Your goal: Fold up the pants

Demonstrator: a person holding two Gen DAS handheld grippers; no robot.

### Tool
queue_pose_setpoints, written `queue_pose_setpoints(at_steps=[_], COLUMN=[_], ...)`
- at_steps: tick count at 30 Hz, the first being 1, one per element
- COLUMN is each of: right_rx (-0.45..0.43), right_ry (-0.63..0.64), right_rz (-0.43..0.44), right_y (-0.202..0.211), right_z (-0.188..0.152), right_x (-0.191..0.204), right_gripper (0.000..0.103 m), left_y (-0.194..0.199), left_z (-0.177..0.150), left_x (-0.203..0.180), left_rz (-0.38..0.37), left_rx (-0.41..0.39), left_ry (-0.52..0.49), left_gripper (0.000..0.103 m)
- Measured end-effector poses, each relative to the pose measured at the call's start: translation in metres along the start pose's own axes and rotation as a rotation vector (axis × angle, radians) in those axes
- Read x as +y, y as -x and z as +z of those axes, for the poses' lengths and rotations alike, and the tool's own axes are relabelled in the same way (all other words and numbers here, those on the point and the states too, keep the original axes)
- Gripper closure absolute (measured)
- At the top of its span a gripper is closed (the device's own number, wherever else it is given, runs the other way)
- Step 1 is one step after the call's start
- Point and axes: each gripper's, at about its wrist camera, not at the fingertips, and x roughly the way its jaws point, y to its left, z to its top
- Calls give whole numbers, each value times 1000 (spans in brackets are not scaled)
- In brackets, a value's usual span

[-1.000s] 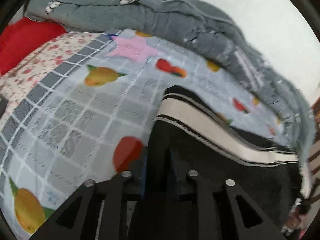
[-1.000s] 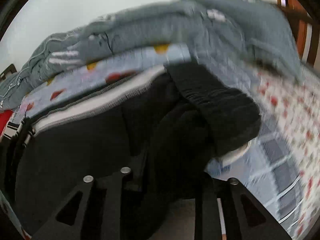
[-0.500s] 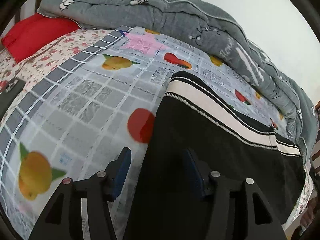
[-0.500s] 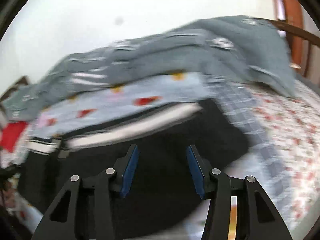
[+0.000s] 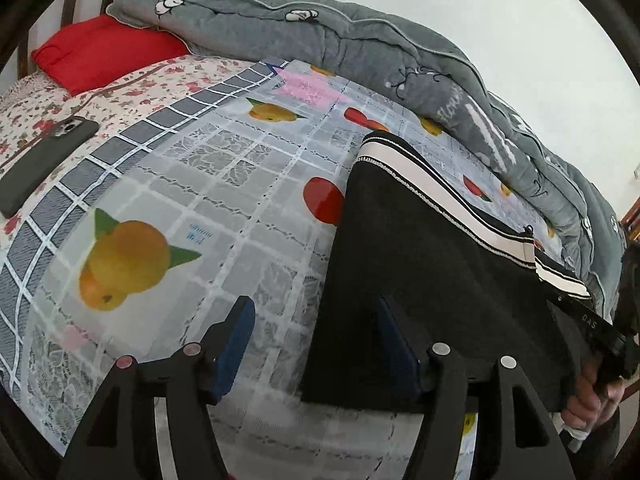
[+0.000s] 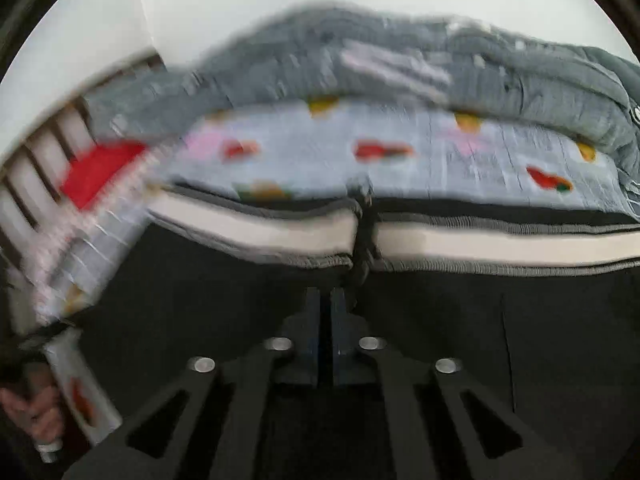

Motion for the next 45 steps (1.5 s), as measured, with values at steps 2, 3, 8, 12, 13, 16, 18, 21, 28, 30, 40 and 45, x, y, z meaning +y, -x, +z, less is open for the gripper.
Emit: queue_pose_setpoints(at_steps=[2,3,8,12,13,16,18,21,28,30,40,45], right_rx=[-82,-111,30,12,-20,-87,-99,-50,1,-16,-136,-80], right_ry=[-43,-62,-17,-89,-120,-137,-116,-55,-22,-4,18,-57], right_rz=[45,73,-26,4,18,41,89,94,33,18,-233,-269], right_y=[23,34,5,17,29,52,56,46,41,54,99,85], right_z=[-3,-5,-23,-29,-28,-26,-26,-38,-60,-59,-67,-72], right_x=[-8,-11,-5,-15,-18,-19,-12,4,9,8,-44,-87], right_gripper=[100,100,103,102,101,97,89,85,84,84,59,59], left_y=[4,6,6,10,11,16,18,17,6,4,-35,-32], left_z=[-1,-1,0,-3,-3,-4,-3,-6,-26,-25,6,0], left_x=[2,2,2,-1,-2,-4,-5,-5,3,1,-16,-21], left_rz=[1,3,-1,-11,-9,-16,-37,-64,-124,-139,-209,-181], left_rx=[-8,-13,-26,-35,-42,-57,-63,-54,-32,-29,-8,-22], left_ry=[-4,-7,1,-10,-20,-22,-13,3,2,-2,87,42], left_gripper=[41,41,41,41,41,41,41,41,42,42,39,40])
